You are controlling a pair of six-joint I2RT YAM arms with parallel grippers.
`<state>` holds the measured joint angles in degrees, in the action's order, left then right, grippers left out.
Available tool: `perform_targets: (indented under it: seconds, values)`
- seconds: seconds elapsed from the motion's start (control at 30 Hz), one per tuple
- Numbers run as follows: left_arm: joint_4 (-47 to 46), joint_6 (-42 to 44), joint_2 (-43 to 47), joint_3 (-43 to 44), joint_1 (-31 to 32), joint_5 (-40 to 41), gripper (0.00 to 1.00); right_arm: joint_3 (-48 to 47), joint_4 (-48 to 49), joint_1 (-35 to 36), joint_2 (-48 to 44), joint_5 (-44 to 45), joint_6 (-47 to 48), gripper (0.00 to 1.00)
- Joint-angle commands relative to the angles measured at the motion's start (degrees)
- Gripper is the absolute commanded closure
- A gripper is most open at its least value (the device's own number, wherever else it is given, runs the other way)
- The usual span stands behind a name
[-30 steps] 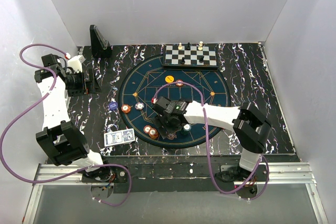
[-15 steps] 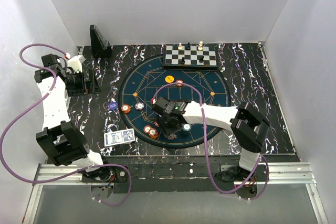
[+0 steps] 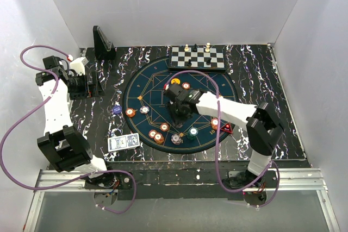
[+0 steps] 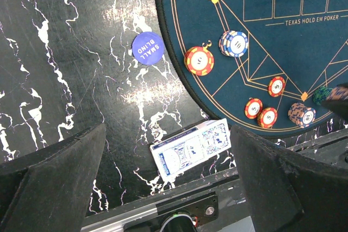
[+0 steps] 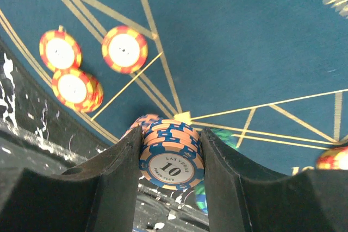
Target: Distribute texas hold em gaming equipment
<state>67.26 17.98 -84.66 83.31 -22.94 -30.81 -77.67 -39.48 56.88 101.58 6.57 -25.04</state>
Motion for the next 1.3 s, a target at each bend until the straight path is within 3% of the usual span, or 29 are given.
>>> perform_targets:
  seconds: [0.0,0.33,0.53,0.87,1.03,1.27]
  values:
    - [-0.6,0.4,2.9,1.7,-0.4,0.0,0.00,-5.5,-1.2,-6.4,-3.0,1.6,1.0,0.99]
    - [-0.6,0.5,2.0,1.6,-0.4,-0.6,0.00,-16.4,-1.4,-20.6,8.9,7.8,0.3,0.99]
    - [-0.8,1.1,1.4,0.9,-0.4,-0.1,0.00,-24.6,0.4,-26.7,16.7,6.8,-0.3,0.99]
    - [-0.5,1.4,-0.1,1.9,-0.4,-0.1,0.00,-38.1,-1.4,-28.8,29.6,7.5,1.8,0.98]
    - [-0.4,2.0,-0.2,1.7,-0.4,0.5,0.00,-41.4,-2.4,-29.3,33.1,8.1,1.7,0.88]
    - [0.0,2.2,-0.1,1.6,-0.4,0.7,0.00,-43.4,-3.9,-29.7,34.7,8.2,1.9,0.57]
